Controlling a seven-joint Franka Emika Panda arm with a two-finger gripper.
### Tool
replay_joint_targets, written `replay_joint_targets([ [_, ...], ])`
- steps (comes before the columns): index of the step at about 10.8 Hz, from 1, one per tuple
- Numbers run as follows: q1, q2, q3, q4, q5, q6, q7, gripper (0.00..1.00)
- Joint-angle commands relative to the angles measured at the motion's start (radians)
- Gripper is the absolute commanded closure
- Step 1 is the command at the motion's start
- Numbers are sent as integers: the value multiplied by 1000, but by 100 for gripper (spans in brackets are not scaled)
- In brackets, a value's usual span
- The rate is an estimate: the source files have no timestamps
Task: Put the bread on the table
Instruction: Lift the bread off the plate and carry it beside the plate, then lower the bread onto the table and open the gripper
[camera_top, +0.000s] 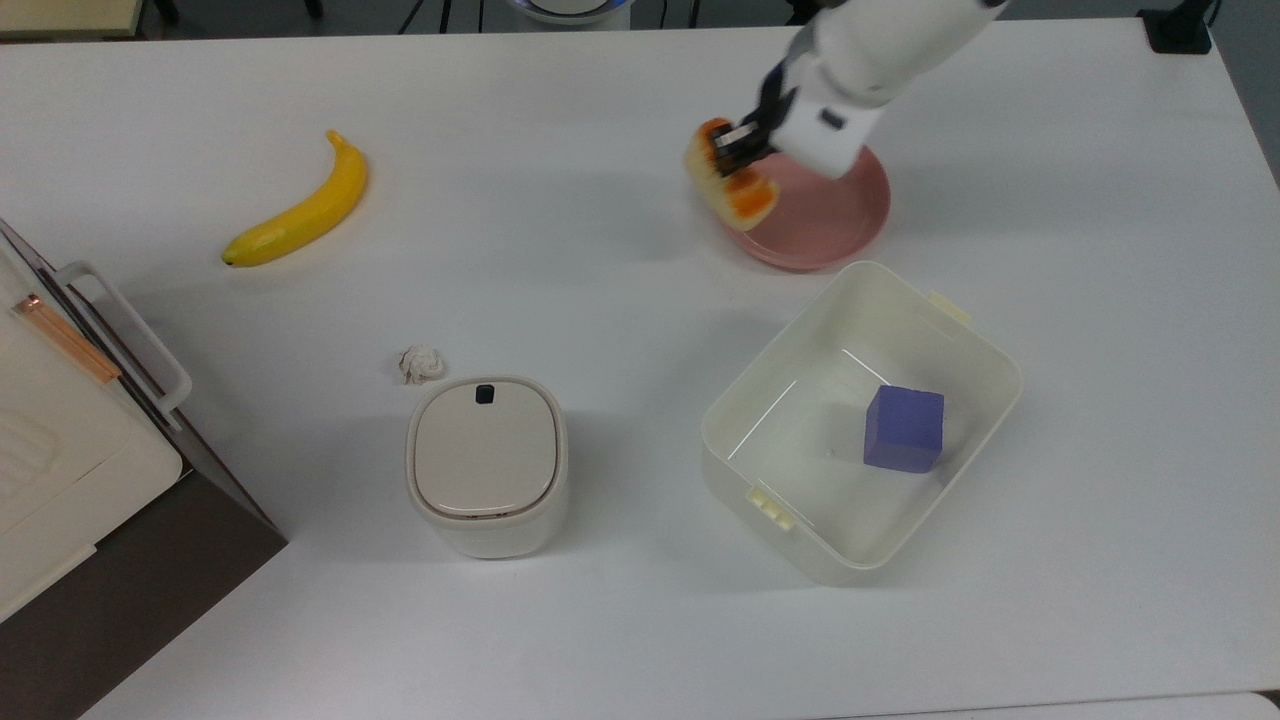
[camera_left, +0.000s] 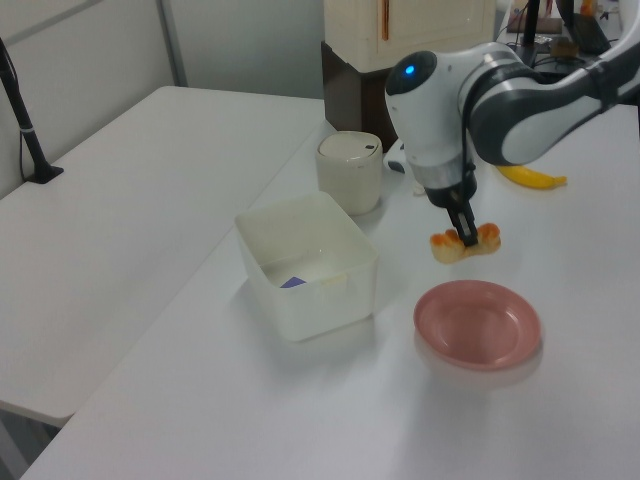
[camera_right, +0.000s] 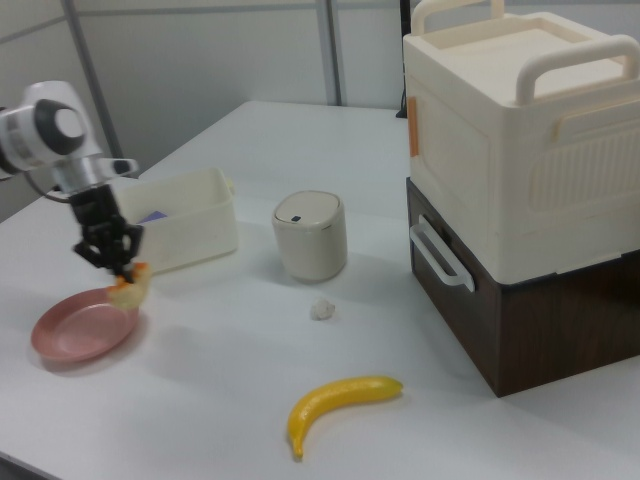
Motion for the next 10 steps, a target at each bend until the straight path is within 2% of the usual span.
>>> replay_joint_targets([
  [1, -7, -12, -108, -18, -62, -2, -27, 100],
  [2, -8, -10, -144, -18, -68, 10, -27, 100],
  [4, -7, 2, -145, -38, -87, 58, -16, 97],
  [5, -8, 2, -145, -39, -87, 58, -15, 56],
  [6, -8, 2, -145, -36, -87, 56, -10, 1],
  [9, -21, -12, -153, -4, -82, 38, -13, 0],
  [10, -25, -23, -173, 34, -79, 17, -12, 0],
])
